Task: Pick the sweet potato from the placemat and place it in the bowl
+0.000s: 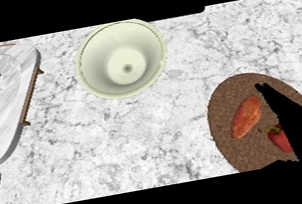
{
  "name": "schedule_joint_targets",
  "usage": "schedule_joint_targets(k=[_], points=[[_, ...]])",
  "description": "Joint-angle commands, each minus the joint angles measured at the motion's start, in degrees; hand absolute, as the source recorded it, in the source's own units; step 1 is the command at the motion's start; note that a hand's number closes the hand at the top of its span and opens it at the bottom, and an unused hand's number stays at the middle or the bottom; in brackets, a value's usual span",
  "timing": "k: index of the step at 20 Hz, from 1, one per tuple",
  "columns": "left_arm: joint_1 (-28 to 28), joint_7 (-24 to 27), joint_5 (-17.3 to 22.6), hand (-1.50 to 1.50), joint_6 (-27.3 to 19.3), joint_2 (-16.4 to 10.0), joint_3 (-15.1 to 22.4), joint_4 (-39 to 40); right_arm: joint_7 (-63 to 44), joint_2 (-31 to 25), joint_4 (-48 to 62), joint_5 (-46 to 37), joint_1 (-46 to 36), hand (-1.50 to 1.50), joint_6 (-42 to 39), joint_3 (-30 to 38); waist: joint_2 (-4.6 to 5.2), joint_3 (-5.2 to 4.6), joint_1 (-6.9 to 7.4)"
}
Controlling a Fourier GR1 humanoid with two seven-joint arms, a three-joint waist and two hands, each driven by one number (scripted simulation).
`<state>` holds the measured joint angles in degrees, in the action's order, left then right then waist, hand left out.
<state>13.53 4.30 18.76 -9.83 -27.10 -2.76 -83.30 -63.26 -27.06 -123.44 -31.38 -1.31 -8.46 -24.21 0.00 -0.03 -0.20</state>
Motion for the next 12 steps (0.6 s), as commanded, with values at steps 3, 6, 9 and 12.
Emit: schedule_joint_targets(k=[3,6,9,12], points=[[-2.37,-0.16,-1.14,0.00,1.09,1.75,-1.28,-2.61,-0.15,3.31,4.09,-4.40,2.77,-1.50,-0.47,0.81,-0.05,0.03,0.21],[2.30,0.44,-2.40,0.00,1.01,2.01,-2.58,2.97,7.14,2.97,7.62,-4.20,5.97,-1.50,2.04,3.94,0.01,0.04,-0.16],[0.38,-0.19,-2.83,0.00,3.08,2.81,-3.97,0.09,5.86,7.94,8.41,-7.55,2.27,-1.50,-0.42,1.92,-0.02,0.02,0.14],[1.69,-2.83,-3.33,0.00,3.70,2.87,-4.16,0.23,14.04,5.94,11.51,-4.78,2.67,-1.50,-0.32,7.33,0.00,0.03,0.09]])
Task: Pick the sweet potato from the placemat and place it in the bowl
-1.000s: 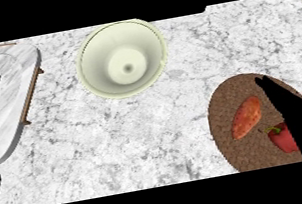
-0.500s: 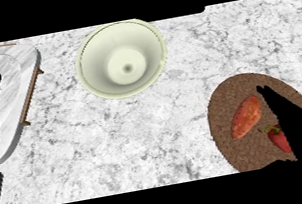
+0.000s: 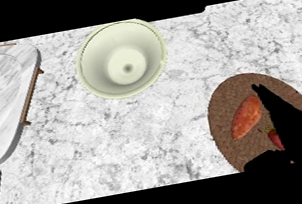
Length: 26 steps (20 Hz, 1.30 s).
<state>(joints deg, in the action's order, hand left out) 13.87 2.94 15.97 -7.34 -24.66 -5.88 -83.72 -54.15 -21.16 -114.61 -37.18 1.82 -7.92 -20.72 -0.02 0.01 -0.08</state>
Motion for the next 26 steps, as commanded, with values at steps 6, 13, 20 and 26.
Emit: schedule_joint_targets(k=[6,13,20,26], points=[[-0.89,-0.36,-4.52,0.00,-0.91,4.84,-0.09,-2.24,6.13,3.22,6.32,-2.69,-0.04,-1.50,-1.89,3.50,-0.01,0.00,-0.01],[-0.33,-1.21,-4.72,0.00,2.02,4.68,-2.74,-1.38,11.38,6.64,14.29,-6.06,-0.70,-1.50,0.19,4.15,0.02,0.00,0.03],[0.95,-3.69,-5.01,0.00,4.18,3.56,-5.17,-1.97,12.13,7.95,15.31,-6.11,0.78,-1.50,-1.15,7.21,0.00,0.00,-0.05],[0.53,-1.72,-5.23,0.00,6.46,4.82,-5.97,-0.27,13.66,9.68,22.19,-7.23,-2.54,-1.50,-1.60,9.72,0.01,0.00,0.02]])
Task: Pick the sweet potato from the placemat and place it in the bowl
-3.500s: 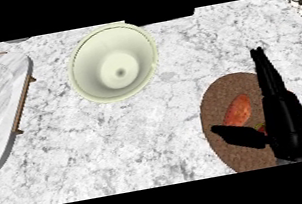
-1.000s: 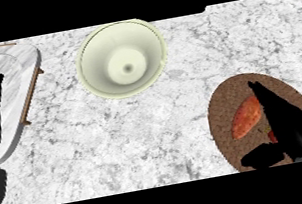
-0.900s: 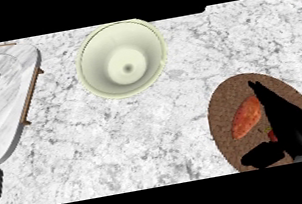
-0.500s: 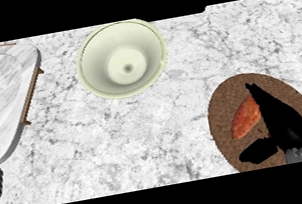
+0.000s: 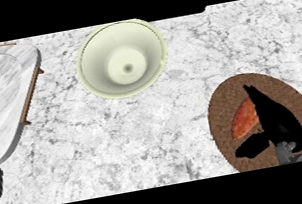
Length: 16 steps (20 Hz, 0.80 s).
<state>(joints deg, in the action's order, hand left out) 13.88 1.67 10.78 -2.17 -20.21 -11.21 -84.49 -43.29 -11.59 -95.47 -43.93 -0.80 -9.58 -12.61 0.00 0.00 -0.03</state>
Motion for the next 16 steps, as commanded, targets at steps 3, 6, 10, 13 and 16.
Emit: schedule_joint_targets(k=[3,6,10,13,16], points=[[-3.75,-3.06,-0.01,0.00,1.15,0.13,-0.99,-5.69,4.25,-0.16,2.63,-2.25,-0.08,1.50,0.80,1.06,-0.05,0.01,0.19],[-3.14,0.35,-1.00,0.00,0.77,1.63,-0.79,-2.92,8.46,0.47,5.85,-5.97,-1.14,1.50,7.35,1.02,-0.01,0.00,0.12],[3.65,-4.12,-1.88,0.00,-1.06,1.03,-0.89,-1.74,10.44,-1.10,3.67,-6.34,1.26,1.50,6.42,2.06,-0.02,0.01,-0.14],[4.73,0.43,-2.98,0.00,-0.10,1.90,-0.90,5.12,13.74,0.99,11.81,-9.08,-3.27,1.50,10.85,1.96,0.08,0.01,-0.06],[2.75,0.22,-3.39,0.00,-0.85,2.98,-0.58,2.06,12.53,-4.27,4.72,-6.80,-1.90,1.50,3.16,4.99,0.02,-0.01,-0.17]])
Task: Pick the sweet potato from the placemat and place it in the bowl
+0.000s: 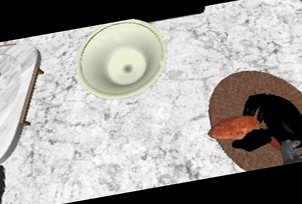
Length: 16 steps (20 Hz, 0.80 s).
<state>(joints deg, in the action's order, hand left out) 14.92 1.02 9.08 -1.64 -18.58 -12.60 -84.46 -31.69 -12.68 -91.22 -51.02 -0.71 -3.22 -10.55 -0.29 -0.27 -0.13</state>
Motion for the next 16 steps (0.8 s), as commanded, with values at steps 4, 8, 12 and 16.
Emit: schedule_joint_targets(k=[4,8,12,16], points=[[-1.44,-2.38,1.39,0.00,1.45,-0.92,-0.77,-3.14,5.95,-13.43,-1.40,2.45,3.69,1.50,-9.69,6.37,0.17,0.27,0.05],[-2.09,1.48,-1.34,0.00,-0.68,1.40,-0.20,-1.75,9.41,-16.99,-2.34,2.55,3.50,1.50,-12.14,10.32,0.24,0.26,0.01],[-5.41,-0.06,-1.36,0.00,-0.22,1.60,0.54,-5.39,5.99,-20.99,-11.81,2.08,4.51,1.50,-13.81,14.52,0.07,0.23,-0.15],[-1.98,1.65,-0.58,0.00,1.28,0.99,-0.47,0.22,0.16,-20.17,-21.95,3.85,2.18,1.50,-18.93,16.63,0.15,0.20,-0.38]])
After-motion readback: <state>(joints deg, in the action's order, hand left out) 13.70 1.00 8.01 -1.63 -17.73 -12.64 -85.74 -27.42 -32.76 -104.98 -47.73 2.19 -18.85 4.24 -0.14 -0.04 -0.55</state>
